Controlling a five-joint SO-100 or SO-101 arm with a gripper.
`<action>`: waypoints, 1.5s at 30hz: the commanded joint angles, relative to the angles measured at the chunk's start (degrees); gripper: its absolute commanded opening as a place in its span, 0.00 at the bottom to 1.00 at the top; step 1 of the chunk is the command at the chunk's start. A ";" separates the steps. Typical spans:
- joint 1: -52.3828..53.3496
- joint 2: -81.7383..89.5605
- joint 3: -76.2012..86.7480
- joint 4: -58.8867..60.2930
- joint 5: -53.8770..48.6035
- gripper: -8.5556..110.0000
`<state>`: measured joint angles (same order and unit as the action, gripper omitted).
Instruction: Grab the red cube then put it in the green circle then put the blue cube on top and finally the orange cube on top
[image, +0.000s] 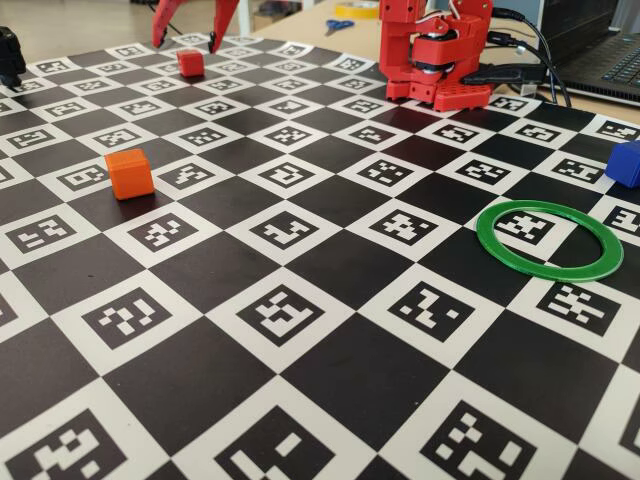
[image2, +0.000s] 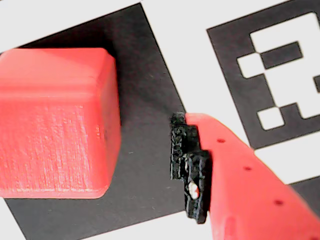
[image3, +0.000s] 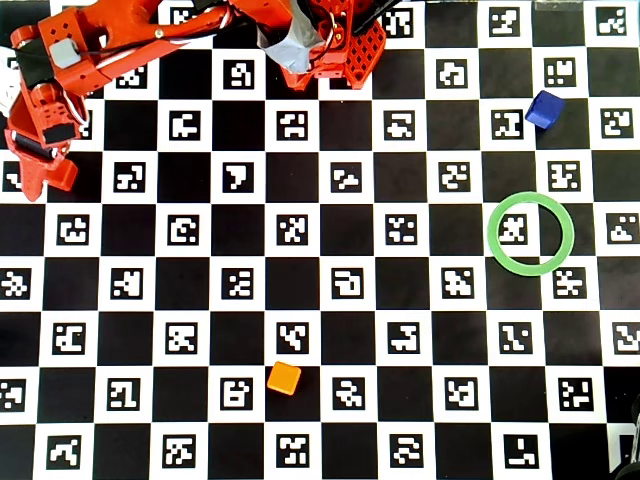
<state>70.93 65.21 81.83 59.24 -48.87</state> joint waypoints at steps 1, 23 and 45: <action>-0.97 2.20 0.00 -2.20 -0.44 0.43; -1.76 1.49 1.58 -5.80 -0.26 0.42; -1.93 3.25 3.69 -6.06 -1.32 0.19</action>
<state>69.52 65.21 85.87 53.53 -49.92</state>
